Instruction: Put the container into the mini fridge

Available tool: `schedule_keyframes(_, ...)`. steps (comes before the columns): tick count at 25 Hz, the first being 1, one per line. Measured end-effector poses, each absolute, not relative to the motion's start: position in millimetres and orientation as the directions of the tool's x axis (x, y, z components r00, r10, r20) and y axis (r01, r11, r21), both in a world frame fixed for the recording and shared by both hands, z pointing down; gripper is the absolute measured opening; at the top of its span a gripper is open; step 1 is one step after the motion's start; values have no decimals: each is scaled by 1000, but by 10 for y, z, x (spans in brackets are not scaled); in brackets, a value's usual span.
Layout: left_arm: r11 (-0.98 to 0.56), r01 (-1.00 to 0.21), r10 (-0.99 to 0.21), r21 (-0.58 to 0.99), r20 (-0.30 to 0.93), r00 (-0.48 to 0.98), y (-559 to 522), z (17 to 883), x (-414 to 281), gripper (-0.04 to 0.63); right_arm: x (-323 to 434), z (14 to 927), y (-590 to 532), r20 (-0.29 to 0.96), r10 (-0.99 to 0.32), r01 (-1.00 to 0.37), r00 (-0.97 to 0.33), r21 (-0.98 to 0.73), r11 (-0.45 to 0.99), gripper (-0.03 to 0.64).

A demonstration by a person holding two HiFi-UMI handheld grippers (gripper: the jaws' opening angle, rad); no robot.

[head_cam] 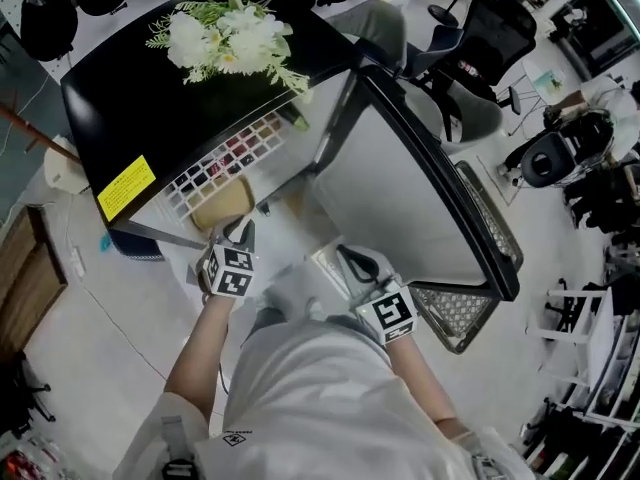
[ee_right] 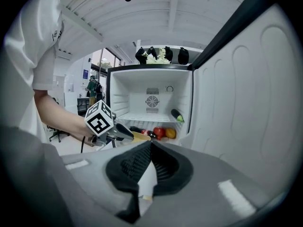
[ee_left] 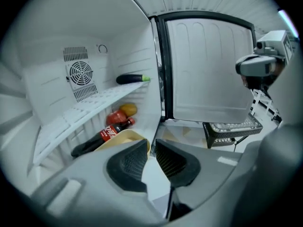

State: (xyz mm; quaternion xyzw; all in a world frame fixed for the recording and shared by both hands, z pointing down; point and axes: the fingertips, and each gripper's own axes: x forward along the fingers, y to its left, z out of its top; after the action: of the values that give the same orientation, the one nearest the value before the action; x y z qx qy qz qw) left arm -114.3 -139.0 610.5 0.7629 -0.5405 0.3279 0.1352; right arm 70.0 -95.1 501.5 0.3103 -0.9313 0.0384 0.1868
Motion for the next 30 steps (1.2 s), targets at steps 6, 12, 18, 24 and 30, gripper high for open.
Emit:
schedule_keyframes(6, -312, -948, -795, -65, 564, 223, -1119, 5793, -1166, 9, 415, 4952, -994, 340, -488, -510, -804, 30, 860, 3)
schedule_keyframes(12, -258, -966, -851, -21, 478, 217, -857, 5469, -1243, 9, 109, 4901, -947, 313, -400, -413, -861, 27, 910, 3)
schedule_keyframes(18, -187, -981, -890, -52, 432, 146, -603, 5230, -1384, 9, -145, 4879, -861, 303, -303, -312, -903, 20, 950, 3)
schedule_keyframes(24, -99, -994, -919, -50, 388, 72, -343, 5052, -1535, 9, -333, 4853, -794, 292, -230, -236, -928, 13, 972, 3)
schedule_keyframes(30, -22, -999, -932, -46, 363, 4, -97, 4937, -1691, 9, -456, 4764, -720, 281, -182, -182, -942, 27, 983, 3)
